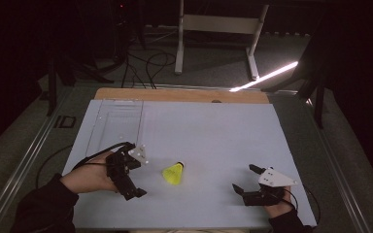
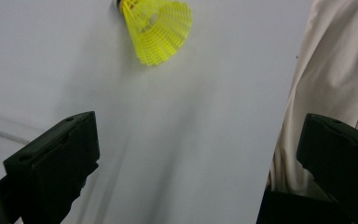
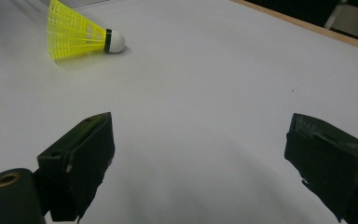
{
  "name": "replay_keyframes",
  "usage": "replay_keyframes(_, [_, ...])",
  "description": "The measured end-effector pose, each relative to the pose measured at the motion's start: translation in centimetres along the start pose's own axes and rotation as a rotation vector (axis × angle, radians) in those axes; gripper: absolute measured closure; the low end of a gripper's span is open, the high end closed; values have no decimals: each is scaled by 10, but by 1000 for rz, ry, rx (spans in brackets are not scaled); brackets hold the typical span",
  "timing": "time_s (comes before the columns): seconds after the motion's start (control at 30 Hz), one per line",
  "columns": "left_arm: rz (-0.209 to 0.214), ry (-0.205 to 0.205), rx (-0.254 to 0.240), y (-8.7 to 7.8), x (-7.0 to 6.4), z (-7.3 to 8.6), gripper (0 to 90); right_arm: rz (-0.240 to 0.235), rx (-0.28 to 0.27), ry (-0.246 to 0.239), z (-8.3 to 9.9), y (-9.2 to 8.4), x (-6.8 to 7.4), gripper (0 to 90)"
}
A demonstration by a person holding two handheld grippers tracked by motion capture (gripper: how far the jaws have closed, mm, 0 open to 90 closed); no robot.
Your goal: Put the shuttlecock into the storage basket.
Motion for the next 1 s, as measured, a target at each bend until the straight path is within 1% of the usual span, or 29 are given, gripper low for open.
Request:
replay_keyframes(0.07, [-9,-2,5,0,1,-5,1,0,0,1,0,0,0,83])
replay_keyframes(0.1, [-18,-3,-1,1,2,-7,0,0,0,1,0,0,0,83])
replay_keyframes(0.13, [-12,1,-2,0,1,-9,0,0,0,1,0,0,0,83])
replay_keyframes(0.33, [-52,-4,-20,4,5,-22,0,-2,-1,1,0,0,0,83])
replay_keyframes(0.43, [-55,-15,-31,7,7,-27,1,-2,-1,1,0,0,0,83])
replay_keyframes(0.47, [-53,-10,-28,8,7,-28,1,-2,-1,1,0,0,0,83])
replay_keyframes(0.5, [-60,-12,-30,9,8,-29,1,-1,-1,-1,0,0,0,83])
replay_keyframes(0.53, [-67,-23,-33,11,9,-31,0,-2,-1,-1,0,0,0,83])
replay_keyframes(0.57, [-63,-16,-29,13,8,-32,1,-2,-1,-1,0,0,0,83])
replay_keyframes(0.6, [-69,-27,-29,16,9,-35,1,-3,-1,-1,0,0,0,83])
replay_keyframes(0.63, [-64,-20,-24,18,8,-35,1,-3,-1,-3,0,0,0,83])
replay_keyframes(0.67, [-70,-27,-27,20,8,-37,1,-3,-1,-2,0,0,0,83])
replay_keyframes(0.73, [-62,-23,-23,24,8,-39,1,-3,-1,-4,0,0,0,83])
replay_keyframes(0.77, [-64,-36,-23,27,8,-41,1,-4,-2,-4,0,0,0,83])
replay_keyframes(0.8, [-59,-32,-18,29,8,-42,1,-3,-2,-4,0,0,0,83])
replay_keyframes(0.83, [-66,-33,-19,31,8,-43,1,-4,-2,-3,0,0,0,83])
replay_keyframes(0.93, [-61,-27,-14,35,7,-44,1,-4,-2,-1,0,0,0,83])
replay_keyframes(0.97, [-73,-31,-12,40,8,-46,5,-5,-3,-1,0,0,0,83])
replay_keyframes(1.0, [-75,-30,-14,42,7,-47,6,-5,-1,-2,0,0,0,83])
Point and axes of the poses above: each handheld gripper's, and its own axes: y roughly forward along the jaws, z roughly out of its underside, x roughly to its left, the point moved 8 cm from there along y, roughly forward along the jaws, and after that the axes turned 11 degrees about -z, right-handed, at the moved point
